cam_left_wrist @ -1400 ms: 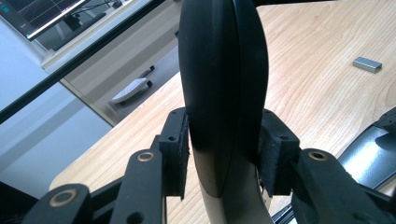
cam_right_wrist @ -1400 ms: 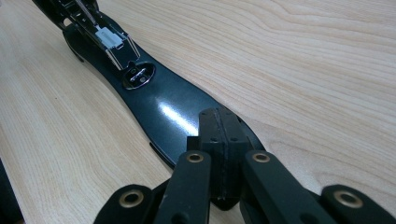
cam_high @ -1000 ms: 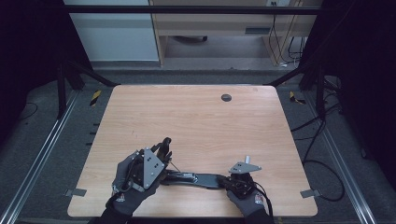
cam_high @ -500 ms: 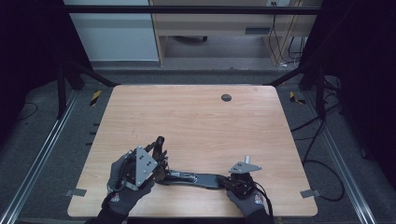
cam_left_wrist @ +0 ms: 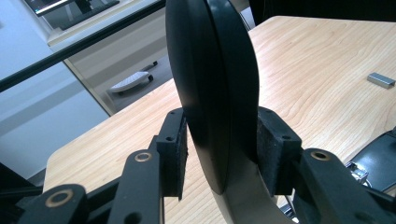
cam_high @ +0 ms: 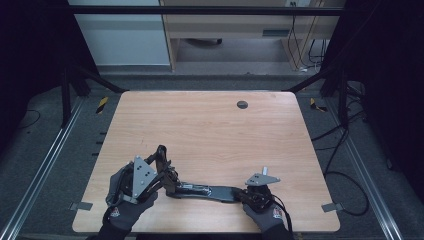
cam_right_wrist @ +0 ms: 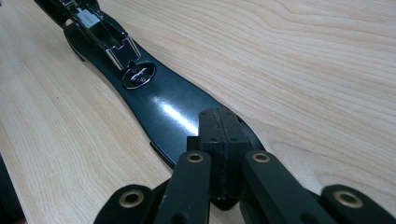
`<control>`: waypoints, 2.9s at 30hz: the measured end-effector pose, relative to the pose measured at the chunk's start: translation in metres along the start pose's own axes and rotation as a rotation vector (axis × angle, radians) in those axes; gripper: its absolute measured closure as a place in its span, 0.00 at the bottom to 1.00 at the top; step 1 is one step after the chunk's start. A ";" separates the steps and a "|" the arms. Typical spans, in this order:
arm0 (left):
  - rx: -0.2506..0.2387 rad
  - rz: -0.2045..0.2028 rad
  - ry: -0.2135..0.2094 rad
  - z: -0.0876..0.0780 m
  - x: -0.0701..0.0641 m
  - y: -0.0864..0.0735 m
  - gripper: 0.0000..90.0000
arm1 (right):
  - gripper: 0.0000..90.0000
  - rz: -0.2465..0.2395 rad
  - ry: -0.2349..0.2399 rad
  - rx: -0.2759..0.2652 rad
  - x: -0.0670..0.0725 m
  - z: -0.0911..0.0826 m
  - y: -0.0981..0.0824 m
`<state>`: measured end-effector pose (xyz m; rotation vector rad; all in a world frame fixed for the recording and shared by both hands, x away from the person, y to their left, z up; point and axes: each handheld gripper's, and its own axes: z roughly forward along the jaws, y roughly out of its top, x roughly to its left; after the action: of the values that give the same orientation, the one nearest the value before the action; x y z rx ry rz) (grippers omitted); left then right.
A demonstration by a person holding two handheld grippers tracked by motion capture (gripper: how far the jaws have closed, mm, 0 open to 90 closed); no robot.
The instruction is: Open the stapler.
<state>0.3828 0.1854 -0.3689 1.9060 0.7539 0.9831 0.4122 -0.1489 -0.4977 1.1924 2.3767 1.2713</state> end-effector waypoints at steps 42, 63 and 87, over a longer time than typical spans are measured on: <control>-0.005 -0.186 0.013 -0.014 0.033 -0.028 0.62 | 1.00 0.003 0.004 0.003 0.000 0.000 0.001; -0.018 -0.329 0.016 -0.022 0.053 -0.058 0.59 | 1.00 0.002 0.006 0.000 0.000 0.001 0.001; -0.019 -0.324 0.019 -0.023 0.060 -0.068 0.55 | 1.00 -0.002 0.005 0.001 -0.001 0.001 0.001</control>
<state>0.3849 0.2736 -0.4002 1.6927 1.0231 0.8026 0.4137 -0.1484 -0.4977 1.1880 2.3817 1.2738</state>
